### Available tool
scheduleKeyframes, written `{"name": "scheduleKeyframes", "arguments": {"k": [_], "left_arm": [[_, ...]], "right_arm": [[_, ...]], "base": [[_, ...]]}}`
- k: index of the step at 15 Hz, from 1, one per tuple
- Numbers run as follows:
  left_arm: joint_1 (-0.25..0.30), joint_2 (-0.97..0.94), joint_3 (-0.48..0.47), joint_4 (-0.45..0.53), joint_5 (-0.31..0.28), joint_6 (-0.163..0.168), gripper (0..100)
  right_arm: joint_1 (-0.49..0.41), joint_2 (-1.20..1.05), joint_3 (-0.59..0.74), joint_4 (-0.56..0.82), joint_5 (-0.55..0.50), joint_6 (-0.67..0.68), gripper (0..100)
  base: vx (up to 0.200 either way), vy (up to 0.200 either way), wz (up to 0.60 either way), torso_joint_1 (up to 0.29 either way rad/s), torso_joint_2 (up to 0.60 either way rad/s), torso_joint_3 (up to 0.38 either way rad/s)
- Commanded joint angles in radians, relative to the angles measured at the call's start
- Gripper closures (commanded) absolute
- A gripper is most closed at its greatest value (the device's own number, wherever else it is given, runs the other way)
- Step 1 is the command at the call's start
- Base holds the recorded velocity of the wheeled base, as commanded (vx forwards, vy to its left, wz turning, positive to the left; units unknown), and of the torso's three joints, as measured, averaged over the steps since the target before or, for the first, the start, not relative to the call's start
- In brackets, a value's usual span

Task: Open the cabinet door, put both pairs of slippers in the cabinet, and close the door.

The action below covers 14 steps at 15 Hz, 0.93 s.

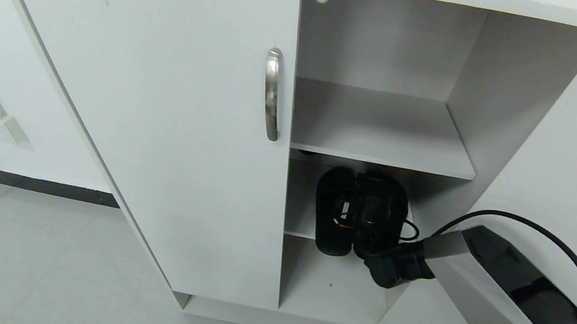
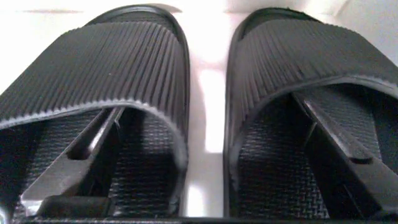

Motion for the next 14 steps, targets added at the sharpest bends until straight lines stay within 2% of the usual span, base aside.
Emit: {"name": "scheduleKeyframes", "arguments": {"k": [1,5,6,8,10,14], "left_arm": [[0.000,0.001,0.000,0.000,0.000,0.000,100],[0.000,0.001,0.000,0.000,0.002,-0.001,100],[0.000,0.001,0.000,0.000,0.002,-0.001,100],[0.000,0.001,0.000,0.000,0.002,-0.001,100],[0.000,0.001,0.000,0.000,0.002,-0.001,100],[0.000,0.001,0.000,0.000,0.002,-0.001,100]], "right_arm": [[0.021,-0.102,0.141,-0.062,-0.002,0.001,0],[0.081,-0.265,0.459,-0.218,-0.005,0.000,0],[0.084,-0.274,0.476,-0.228,-0.003,0.000,0],[0.134,-0.364,0.670,-0.318,-0.008,0.000,0],[0.183,-0.436,0.778,-0.344,-0.009,-0.002,0],[0.229,-0.450,0.818,-0.344,-0.014,-0.002,0]], "base": [[0.000,0.000,0.00,0.000,0.00,0.000],[0.000,0.000,0.00,0.000,0.00,0.000],[0.000,0.000,0.00,0.000,0.00,0.000],[0.000,0.000,0.00,0.000,0.00,0.000],[0.000,0.000,0.00,0.000,0.00,0.000],[0.000,0.000,0.00,0.000,0.00,0.000]]}}
